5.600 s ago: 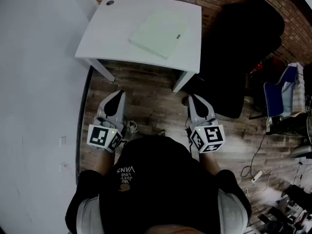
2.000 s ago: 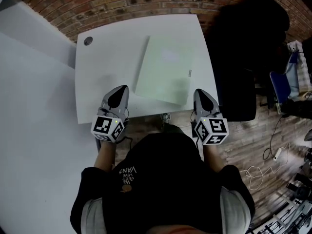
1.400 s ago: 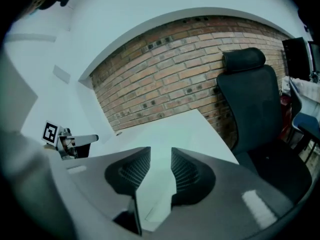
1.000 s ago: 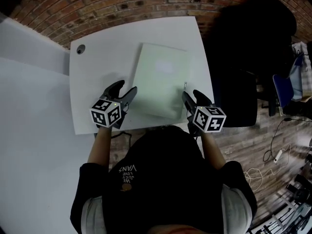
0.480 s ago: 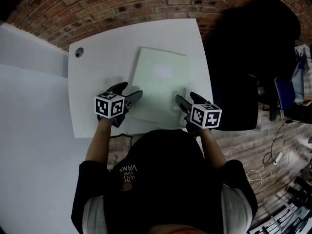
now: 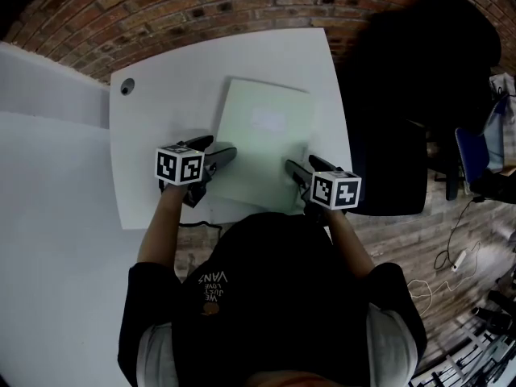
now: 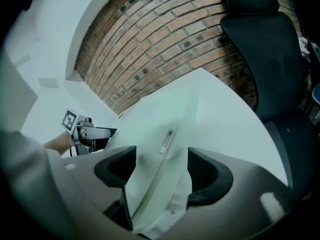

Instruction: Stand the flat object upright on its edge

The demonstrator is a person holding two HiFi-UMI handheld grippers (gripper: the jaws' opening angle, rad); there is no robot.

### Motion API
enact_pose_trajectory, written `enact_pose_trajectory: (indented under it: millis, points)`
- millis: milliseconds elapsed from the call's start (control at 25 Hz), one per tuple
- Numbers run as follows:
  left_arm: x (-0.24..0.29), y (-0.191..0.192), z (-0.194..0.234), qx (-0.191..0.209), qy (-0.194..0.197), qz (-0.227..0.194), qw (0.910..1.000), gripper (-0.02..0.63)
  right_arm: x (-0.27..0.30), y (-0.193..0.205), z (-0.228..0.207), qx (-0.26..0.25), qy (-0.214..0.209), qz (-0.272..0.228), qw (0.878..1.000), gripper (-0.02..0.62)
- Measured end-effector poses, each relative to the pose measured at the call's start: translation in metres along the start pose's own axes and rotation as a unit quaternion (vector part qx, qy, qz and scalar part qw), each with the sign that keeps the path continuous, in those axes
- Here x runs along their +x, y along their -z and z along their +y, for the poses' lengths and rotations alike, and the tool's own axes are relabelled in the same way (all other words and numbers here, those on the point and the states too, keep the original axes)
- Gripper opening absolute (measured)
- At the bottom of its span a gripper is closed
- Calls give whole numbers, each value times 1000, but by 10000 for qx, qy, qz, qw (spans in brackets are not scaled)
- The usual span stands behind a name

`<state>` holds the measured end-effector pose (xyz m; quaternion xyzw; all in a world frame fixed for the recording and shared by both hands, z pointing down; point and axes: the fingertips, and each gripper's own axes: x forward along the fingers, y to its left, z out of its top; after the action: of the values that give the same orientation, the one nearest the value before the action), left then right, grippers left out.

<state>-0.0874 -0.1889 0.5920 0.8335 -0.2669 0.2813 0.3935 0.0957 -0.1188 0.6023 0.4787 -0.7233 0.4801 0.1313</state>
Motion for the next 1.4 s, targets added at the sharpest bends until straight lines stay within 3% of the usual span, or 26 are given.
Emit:
enact_pose_trajectory:
  millis: [360,520,880,1400]
  points:
    - [14,3,2,-9,46,267,9996,373,11,3,3,215,-284,377,9987,313]
    - [16,1,-1,145,-7,309,9994,362,12,3,2,198,-293,527,9980,313]
    - [15,5,0,101,-54,336,9994,344,11,3,2,102,-170,632,9978,310]
    - [1,-44,-16,775,-363,-499,9951,337,-3,-58,9,-1088,74,-100,9940,304]
